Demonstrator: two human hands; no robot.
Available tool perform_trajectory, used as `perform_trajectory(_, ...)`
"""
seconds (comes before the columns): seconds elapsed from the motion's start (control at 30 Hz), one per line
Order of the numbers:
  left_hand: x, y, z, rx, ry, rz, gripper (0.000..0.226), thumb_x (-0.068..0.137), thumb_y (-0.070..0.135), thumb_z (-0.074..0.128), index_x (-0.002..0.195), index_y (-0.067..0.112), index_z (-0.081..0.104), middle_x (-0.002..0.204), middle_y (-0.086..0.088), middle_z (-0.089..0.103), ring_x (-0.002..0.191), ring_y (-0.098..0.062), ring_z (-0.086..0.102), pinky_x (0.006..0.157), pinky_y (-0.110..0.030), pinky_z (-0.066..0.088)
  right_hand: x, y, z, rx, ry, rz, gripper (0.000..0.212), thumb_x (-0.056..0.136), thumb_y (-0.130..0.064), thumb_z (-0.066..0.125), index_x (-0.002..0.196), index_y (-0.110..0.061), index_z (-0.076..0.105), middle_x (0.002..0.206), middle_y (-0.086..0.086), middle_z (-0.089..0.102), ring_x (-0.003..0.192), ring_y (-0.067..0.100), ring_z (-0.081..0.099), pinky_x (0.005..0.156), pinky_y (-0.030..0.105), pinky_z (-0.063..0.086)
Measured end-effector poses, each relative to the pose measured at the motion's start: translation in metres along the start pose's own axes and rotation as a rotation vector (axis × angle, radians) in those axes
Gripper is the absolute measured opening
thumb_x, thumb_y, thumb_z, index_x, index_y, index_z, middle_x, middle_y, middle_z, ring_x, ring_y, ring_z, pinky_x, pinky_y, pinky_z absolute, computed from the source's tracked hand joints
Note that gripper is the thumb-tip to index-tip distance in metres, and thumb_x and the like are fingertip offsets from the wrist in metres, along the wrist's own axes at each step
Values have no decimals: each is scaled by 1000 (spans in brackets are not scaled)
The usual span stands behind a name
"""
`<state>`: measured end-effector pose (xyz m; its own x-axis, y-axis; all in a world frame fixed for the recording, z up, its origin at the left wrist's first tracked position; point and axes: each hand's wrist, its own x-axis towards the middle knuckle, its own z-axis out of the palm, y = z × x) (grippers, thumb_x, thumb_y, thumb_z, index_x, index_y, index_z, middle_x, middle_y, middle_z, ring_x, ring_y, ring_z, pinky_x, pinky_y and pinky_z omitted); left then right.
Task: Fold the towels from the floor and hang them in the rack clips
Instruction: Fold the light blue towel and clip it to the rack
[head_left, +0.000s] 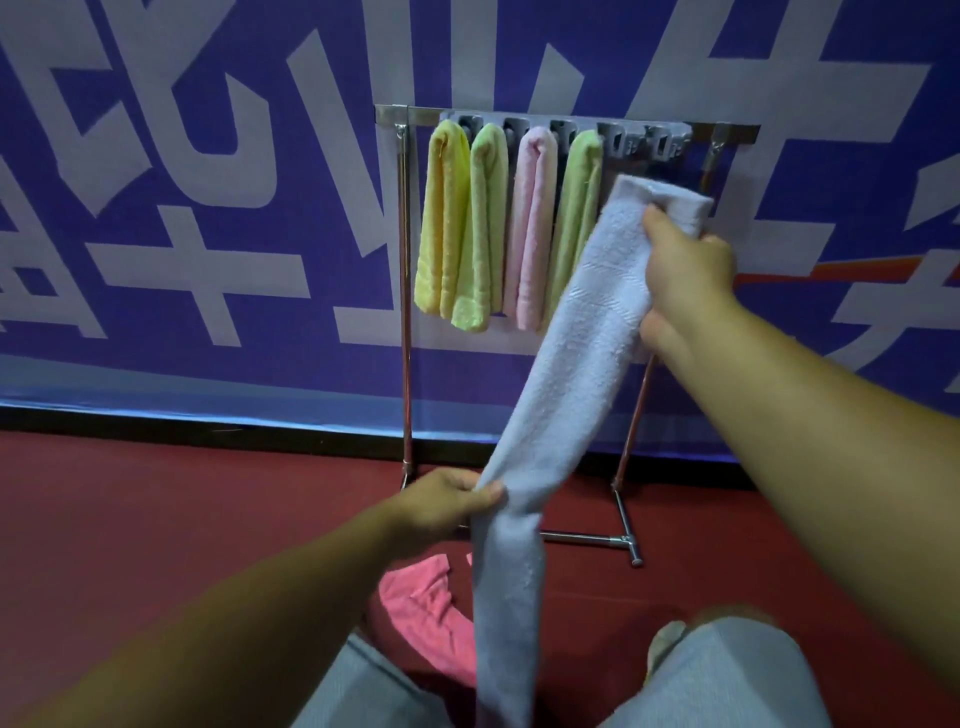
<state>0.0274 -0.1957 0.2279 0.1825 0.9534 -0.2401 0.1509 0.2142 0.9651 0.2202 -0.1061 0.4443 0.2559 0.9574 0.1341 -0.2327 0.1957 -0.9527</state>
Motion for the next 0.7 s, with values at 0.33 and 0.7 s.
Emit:
perform_trajectory(0.33, 30, 94, -14, -58, 86, 75, 50, 100, 43, 49, 112, -3, 64, 104, -24, 69, 93, -31, 65, 87, -42, 50, 24, 69, -34, -540, -88, -5, 67, 85, -18, 65, 147, -25, 39, 139, 1, 52, 122, 19, 52, 95, 33, 44)
perform_trajectory(0.7, 87, 229, -24, 98, -130, -72, 51, 98, 46, 48, 123, 3, 59, 118, -14, 70, 111, -27, 65, 102, -43, 47, 57, 57, -10, 30, -625, 328, 40, 97, -28, 49, 128, -6, 61, 123, 27, 63, 121, 39, 58, 111, 51, 39)
